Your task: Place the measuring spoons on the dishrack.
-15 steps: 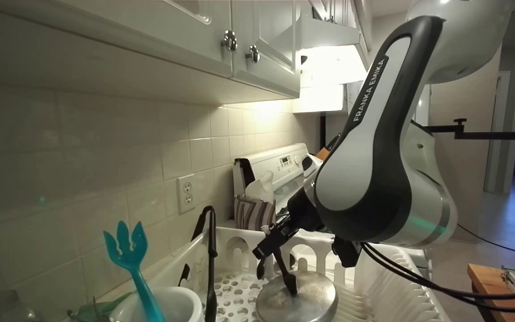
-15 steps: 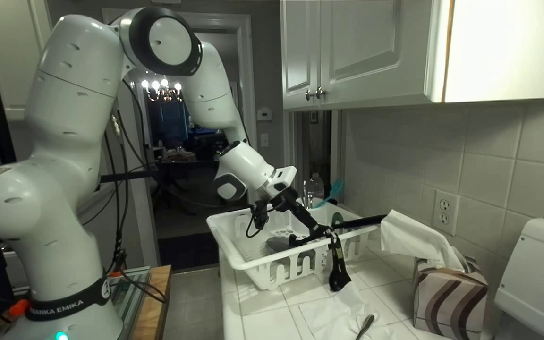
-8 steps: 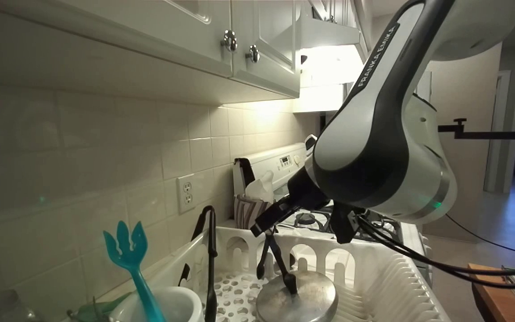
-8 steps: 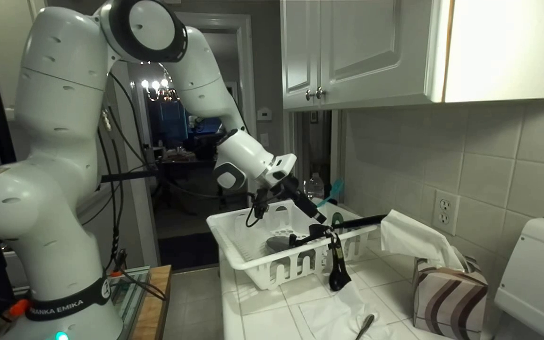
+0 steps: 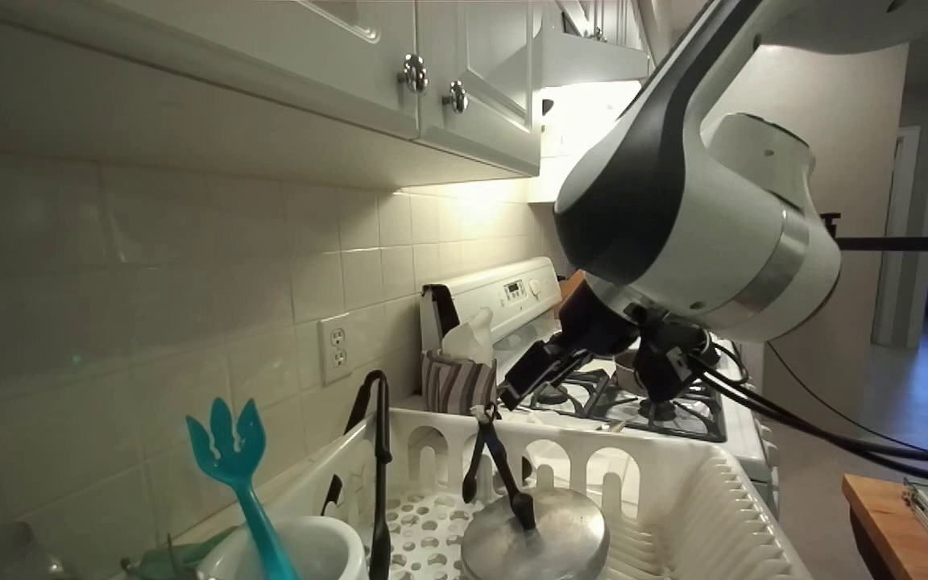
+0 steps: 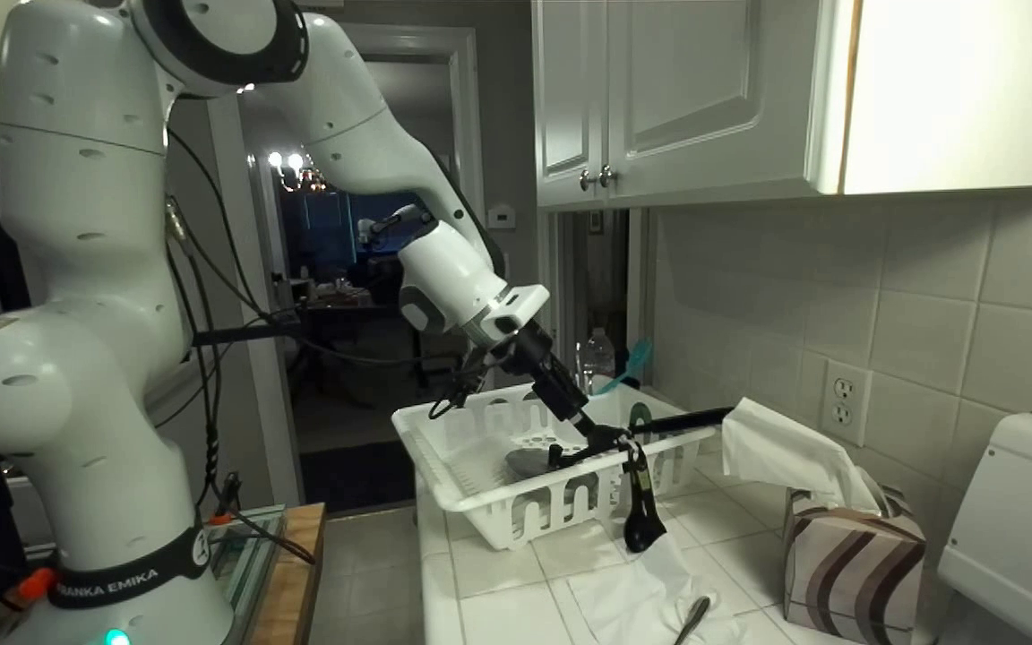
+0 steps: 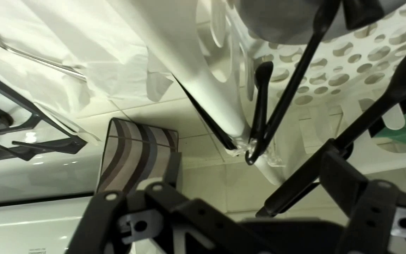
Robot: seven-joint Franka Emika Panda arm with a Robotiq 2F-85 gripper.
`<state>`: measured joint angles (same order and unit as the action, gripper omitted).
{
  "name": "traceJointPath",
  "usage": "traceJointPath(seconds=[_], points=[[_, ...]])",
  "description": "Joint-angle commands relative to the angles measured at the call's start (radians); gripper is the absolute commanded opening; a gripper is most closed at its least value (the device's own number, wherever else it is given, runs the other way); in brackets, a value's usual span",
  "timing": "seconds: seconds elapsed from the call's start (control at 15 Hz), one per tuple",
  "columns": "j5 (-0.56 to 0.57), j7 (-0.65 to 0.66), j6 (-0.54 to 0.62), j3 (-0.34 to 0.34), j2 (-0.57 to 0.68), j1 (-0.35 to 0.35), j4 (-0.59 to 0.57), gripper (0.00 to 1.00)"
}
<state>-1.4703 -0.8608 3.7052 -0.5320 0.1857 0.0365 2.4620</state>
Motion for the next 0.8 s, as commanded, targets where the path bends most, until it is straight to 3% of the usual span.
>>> traceJointPath(seconds=[0.0, 0.73], points=[[-0.221, -0.26, -0.085, -0.001, -0.086, 0.03, 0.008, 1.0], [-0.702, -0.971, -0.23, 0.003, -0.197, 0.143, -0.048, 1.0]])
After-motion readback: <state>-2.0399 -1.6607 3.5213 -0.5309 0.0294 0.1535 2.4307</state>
